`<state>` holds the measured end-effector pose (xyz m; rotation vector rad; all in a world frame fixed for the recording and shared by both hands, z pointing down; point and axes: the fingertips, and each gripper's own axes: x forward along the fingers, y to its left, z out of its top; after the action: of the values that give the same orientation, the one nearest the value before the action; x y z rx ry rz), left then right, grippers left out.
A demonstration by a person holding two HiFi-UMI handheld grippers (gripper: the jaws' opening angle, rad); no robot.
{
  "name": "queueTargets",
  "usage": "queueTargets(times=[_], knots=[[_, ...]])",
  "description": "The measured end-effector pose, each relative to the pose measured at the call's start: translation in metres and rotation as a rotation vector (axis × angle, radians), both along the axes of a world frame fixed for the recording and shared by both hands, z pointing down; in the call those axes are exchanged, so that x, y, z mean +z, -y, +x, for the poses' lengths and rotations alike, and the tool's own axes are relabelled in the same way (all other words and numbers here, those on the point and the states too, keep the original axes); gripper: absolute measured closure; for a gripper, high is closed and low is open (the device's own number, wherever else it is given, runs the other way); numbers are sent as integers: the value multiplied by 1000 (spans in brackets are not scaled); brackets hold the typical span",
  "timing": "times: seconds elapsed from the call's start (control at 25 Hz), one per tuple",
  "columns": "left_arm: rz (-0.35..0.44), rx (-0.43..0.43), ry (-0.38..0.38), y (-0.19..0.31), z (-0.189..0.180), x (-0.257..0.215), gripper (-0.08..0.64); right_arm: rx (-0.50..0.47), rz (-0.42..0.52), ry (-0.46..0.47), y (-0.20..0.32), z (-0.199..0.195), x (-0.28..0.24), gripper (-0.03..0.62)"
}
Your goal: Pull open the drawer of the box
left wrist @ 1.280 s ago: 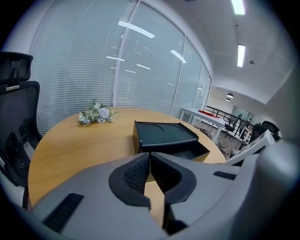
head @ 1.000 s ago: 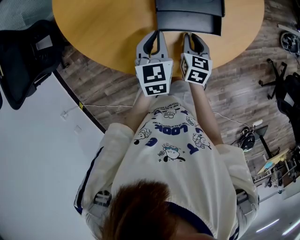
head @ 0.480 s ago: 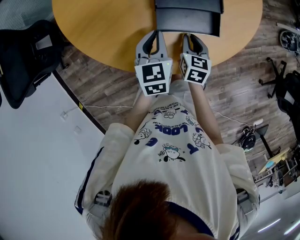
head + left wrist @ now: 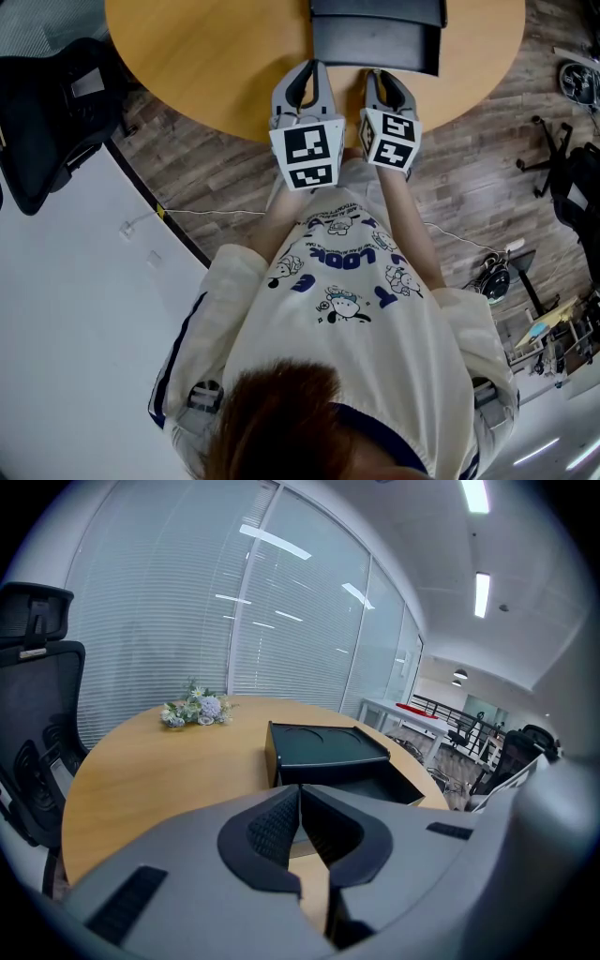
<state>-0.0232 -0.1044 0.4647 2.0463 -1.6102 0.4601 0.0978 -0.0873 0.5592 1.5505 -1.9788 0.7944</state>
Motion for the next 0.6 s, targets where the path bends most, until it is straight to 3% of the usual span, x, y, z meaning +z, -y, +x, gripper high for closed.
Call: queueTargets(times=[0.6], knots=[[4,4,-5,-2,2,-2,538,-11,-18,-5,-17,-1,3,505]])
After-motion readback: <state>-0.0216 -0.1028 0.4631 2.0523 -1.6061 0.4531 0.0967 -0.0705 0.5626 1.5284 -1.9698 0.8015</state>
